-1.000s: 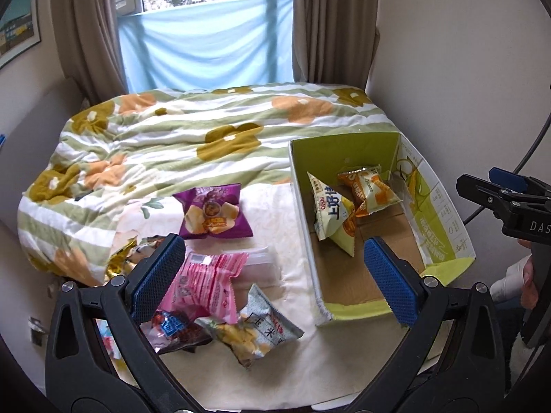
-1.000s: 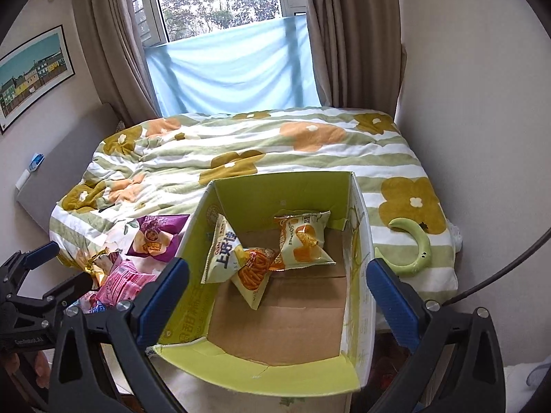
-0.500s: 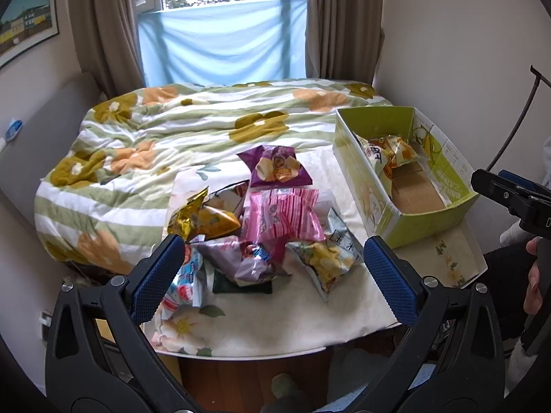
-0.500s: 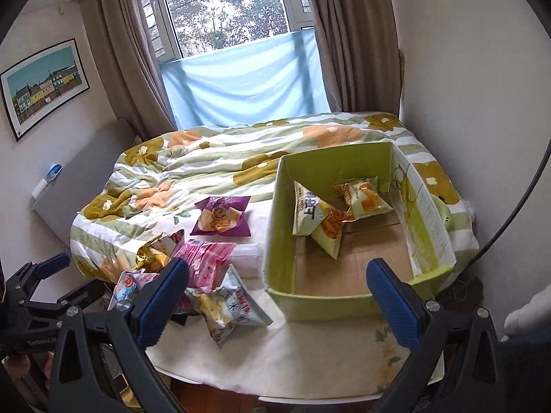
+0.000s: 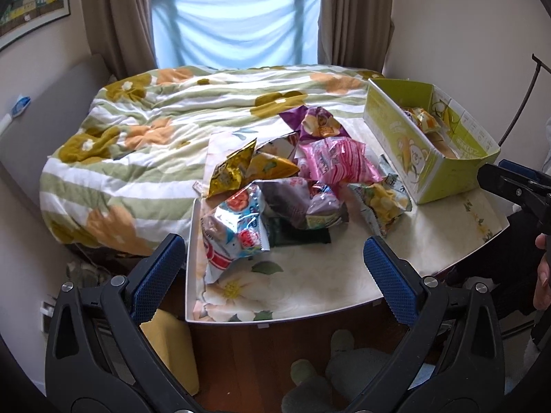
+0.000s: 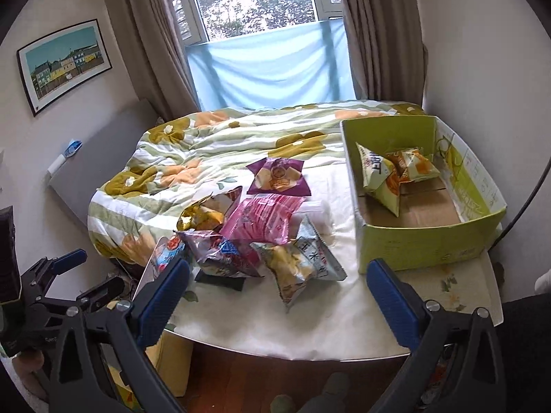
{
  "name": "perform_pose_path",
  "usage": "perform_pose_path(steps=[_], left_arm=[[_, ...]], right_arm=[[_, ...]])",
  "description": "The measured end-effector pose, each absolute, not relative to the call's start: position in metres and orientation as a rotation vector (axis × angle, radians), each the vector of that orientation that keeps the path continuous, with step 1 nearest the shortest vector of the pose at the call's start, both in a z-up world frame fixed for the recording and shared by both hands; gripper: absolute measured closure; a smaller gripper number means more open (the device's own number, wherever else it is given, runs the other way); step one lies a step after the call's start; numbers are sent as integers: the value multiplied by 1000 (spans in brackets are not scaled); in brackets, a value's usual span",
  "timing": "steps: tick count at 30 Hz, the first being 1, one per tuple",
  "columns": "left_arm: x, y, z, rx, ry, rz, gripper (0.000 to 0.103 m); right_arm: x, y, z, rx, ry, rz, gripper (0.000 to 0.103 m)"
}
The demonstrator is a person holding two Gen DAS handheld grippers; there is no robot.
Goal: Organize snacks
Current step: 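Withdraw both grippers from the box back toward the snack pile, then grasp the blue shrimp chip bag with the left gripper while the right grasps the brown bag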
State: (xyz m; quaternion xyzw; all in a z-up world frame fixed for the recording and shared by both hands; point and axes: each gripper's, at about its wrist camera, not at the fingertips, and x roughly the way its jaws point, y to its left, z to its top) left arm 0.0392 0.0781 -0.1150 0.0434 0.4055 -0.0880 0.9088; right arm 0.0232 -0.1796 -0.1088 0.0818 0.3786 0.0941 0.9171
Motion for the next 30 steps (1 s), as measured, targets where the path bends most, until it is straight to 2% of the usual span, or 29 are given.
perform_pose_path(steps=[13,19,25,27,30], left_arm=[[107,96,-218,197,890,-112,0],[132,89,-248,246,904,-112,1],[150,81,-259,288,926,-97,15],[153,80,-261,301,929,-93,24],[154,79,-259,299,934,-99,28]], right_arm=[[95,-105,-191,90,877,366,1],[118,-93,-217,72,918,389,1],[129,-80,-236,34,948,414,1],[132,-77,-240,19,955,414,1],[136,-74,-244,15,961,426,1]])
